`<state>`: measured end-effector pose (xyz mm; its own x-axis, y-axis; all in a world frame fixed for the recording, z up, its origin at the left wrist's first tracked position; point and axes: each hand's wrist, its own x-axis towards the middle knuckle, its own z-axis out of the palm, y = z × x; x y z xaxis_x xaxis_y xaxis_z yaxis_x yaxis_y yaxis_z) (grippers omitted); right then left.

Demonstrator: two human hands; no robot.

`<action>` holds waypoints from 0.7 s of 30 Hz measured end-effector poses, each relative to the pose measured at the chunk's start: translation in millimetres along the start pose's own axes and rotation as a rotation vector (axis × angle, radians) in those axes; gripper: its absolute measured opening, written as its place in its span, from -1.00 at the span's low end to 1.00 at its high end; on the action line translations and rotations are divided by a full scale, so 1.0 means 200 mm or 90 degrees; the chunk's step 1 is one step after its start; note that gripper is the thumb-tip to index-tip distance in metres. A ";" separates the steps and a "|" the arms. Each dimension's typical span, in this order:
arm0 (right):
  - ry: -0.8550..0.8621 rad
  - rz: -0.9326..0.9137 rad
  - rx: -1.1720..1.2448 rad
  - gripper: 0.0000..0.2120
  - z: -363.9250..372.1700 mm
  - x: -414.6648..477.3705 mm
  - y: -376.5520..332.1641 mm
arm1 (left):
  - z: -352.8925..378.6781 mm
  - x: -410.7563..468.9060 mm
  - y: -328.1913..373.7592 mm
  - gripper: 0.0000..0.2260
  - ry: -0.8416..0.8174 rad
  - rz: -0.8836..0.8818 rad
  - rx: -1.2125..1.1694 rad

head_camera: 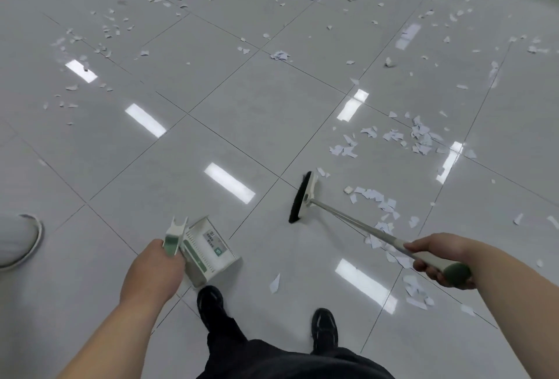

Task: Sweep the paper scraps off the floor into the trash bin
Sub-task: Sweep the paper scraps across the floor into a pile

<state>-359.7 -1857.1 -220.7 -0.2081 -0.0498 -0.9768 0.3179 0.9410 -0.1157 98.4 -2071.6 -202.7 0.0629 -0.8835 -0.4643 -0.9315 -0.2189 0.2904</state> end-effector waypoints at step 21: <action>-0.098 -0.082 -0.223 -0.76 0.05 -0.26 0.69 | 0.24 -1.12 -0.54 -0.92 0.049 -0.077 -0.028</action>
<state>-296.3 -1728.0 -188.5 -0.0768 -0.1989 -0.9770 -0.0413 0.9797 -0.1962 168.6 -1829.4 -169.5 0.2020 -0.8784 -0.4331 -0.8993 -0.3415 0.2732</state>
